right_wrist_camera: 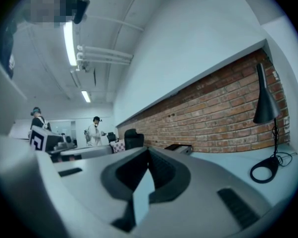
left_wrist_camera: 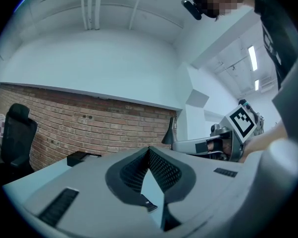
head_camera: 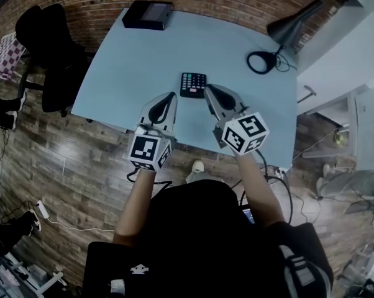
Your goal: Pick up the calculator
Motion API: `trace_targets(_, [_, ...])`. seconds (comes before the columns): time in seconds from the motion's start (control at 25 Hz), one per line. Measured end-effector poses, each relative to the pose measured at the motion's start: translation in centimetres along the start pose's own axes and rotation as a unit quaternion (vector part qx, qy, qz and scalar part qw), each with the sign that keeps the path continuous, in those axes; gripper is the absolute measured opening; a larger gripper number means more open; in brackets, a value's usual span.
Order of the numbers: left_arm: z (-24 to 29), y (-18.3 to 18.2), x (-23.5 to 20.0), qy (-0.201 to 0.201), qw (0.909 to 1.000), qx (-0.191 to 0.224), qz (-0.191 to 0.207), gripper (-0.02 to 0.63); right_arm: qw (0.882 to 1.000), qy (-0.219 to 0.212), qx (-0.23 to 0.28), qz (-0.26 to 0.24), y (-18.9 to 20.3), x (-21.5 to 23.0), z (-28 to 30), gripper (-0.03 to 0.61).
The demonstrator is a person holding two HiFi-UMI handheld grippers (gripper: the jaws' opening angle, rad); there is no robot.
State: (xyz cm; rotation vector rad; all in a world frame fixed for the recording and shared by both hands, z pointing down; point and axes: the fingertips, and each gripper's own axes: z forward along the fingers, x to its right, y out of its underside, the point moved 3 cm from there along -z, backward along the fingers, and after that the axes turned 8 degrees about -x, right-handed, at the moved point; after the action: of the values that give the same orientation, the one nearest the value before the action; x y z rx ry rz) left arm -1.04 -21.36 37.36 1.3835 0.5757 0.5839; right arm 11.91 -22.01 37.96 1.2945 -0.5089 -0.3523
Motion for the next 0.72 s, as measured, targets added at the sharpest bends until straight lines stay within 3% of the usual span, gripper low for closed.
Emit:
trace_targets(0.44, [3.0,0.2,-0.9,-0.031,0.9992,-0.025,-0.007,0.003,0.999,-0.035,-0.029,0.008,1.1,3.3,2.8,0.003])
trace_targets(0.72, [3.5,0.7,-1.3,-0.068,0.9971,-0.033,-0.008,0.003,0.996,-0.069,-0.056,-0.014,2.4,4.1,4.3,0.003])
